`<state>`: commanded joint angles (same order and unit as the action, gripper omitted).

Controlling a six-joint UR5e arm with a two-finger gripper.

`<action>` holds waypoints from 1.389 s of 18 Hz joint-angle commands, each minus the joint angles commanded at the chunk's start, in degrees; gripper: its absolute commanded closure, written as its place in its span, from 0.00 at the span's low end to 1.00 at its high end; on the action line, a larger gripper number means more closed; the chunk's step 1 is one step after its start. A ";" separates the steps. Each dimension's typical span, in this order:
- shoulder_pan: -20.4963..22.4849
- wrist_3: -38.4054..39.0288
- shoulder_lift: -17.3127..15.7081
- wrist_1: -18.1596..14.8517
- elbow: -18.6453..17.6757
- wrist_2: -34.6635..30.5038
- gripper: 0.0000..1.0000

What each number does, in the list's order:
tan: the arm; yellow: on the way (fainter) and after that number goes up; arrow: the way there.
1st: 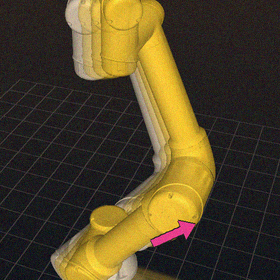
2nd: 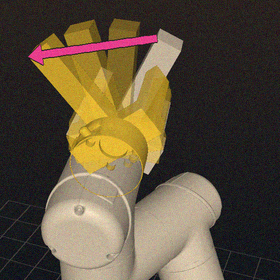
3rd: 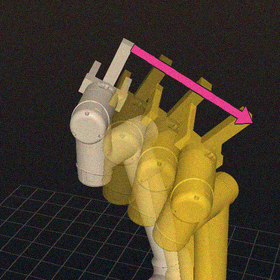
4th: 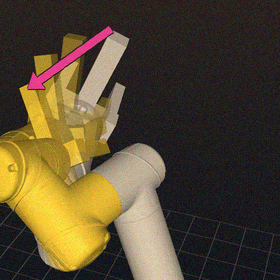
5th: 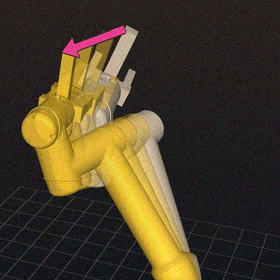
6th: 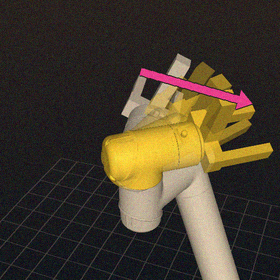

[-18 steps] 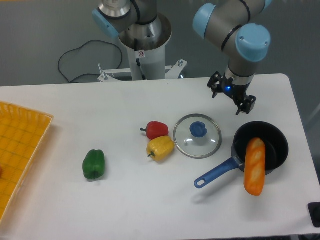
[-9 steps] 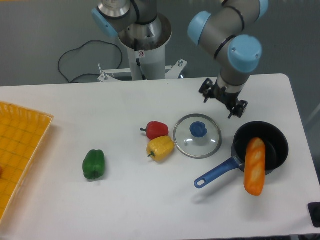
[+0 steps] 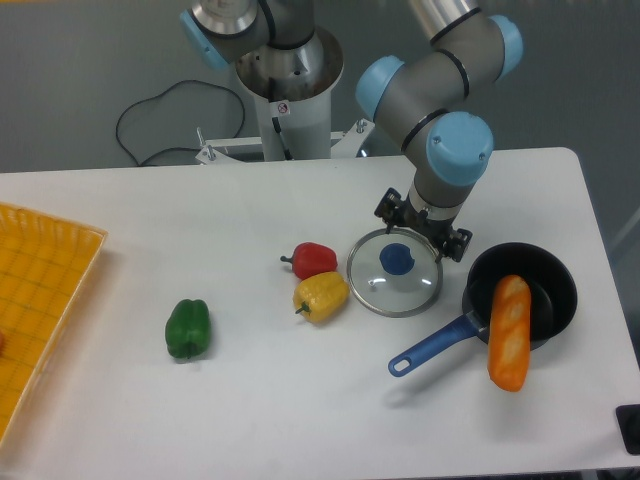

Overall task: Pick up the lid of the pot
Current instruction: 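Lower the gripper onto the blue knob and close on it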

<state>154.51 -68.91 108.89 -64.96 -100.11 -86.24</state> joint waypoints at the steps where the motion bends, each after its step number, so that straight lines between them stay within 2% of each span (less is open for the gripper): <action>1: 0.00 -0.09 0.09 0.36 -0.09 0.36 0.00; 6: -0.17 -0.18 0.35 0.71 -1.23 0.19 0.01; 11: -0.26 -0.70 0.53 4.05 -4.13 0.02 0.01; 17: -0.52 -0.62 0.53 4.93 -6.32 -0.33 0.01; 20: -0.61 -0.62 0.53 7.30 -7.20 -0.51 0.01; 25: -0.70 -0.62 0.70 7.66 -7.38 -0.60 0.01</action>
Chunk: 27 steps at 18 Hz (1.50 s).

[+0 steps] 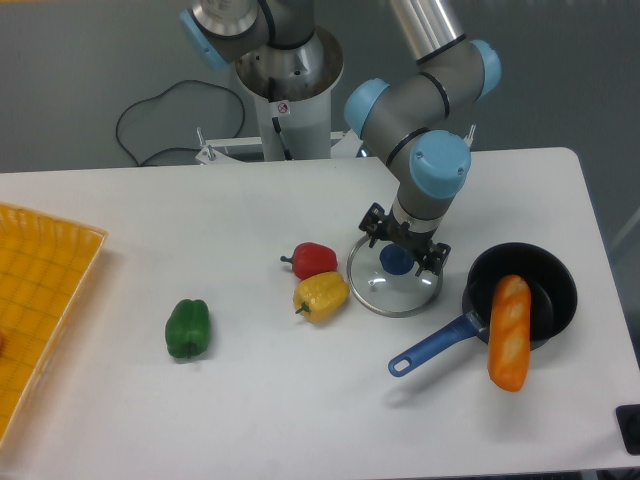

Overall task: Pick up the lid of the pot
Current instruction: 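Lower the gripper onto the blue knob and close on it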

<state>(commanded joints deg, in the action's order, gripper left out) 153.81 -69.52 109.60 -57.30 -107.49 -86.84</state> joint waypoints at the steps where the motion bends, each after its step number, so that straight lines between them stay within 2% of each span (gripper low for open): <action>1: 0.00 0.00 0.09 0.09 -0.09 -0.17 0.01; 20: -0.44 0.62 1.23 1.84 0.00 -1.49 0.02; 27: -0.44 0.62 1.23 1.85 0.00 -1.49 0.19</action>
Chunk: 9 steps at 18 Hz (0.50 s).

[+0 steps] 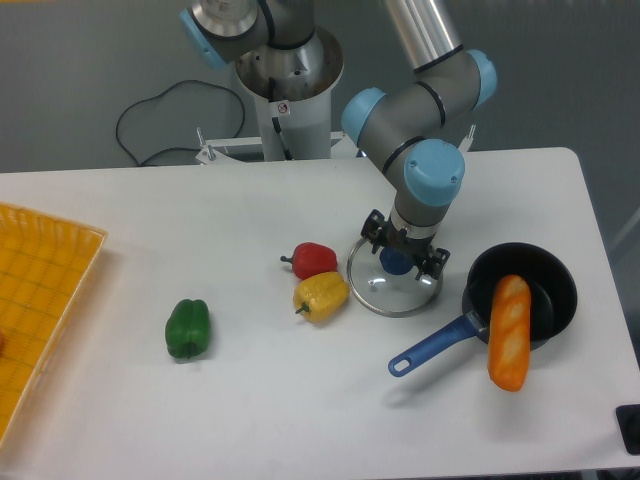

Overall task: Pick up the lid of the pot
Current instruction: 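Lower the gripper onto the blue knob and close on it, then lift the glass lid by its knob up off the table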

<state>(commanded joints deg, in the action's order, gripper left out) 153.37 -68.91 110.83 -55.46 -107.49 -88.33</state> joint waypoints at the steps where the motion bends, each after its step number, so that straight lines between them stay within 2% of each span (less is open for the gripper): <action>1: 0.00 0.00 0.00 0.00 0.00 0.00 0.23; 9: 0.00 0.00 -0.09 0.00 0.00 0.00 0.42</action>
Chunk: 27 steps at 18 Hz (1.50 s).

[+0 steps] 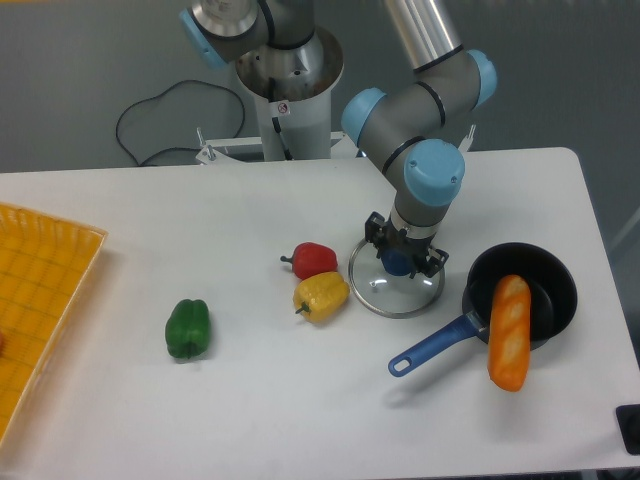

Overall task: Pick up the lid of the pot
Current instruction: 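Lift the glass lid by its knob up off the table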

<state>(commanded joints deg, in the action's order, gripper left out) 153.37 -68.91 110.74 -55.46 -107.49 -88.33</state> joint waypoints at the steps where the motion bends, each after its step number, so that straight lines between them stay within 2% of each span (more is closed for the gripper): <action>1: 0.00 0.00 0.00 0.00 0.00 0.00 0.45; 5: 0.00 0.00 -0.17 -0.09 -0.09 0.00 0.57; 9: -0.09 0.17 -0.53 -0.18 -0.18 -0.09 0.57; 15: 0.09 0.18 -3.07 -1.31 -0.09 -0.35 0.57; 21: 0.26 0.00 -5.01 -5.79 0.96 -0.35 0.57; 27: 0.88 -0.44 -5.63 -14.40 6.76 -0.35 0.57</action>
<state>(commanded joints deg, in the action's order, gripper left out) 154.25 -69.34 105.12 -69.86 -100.74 -88.68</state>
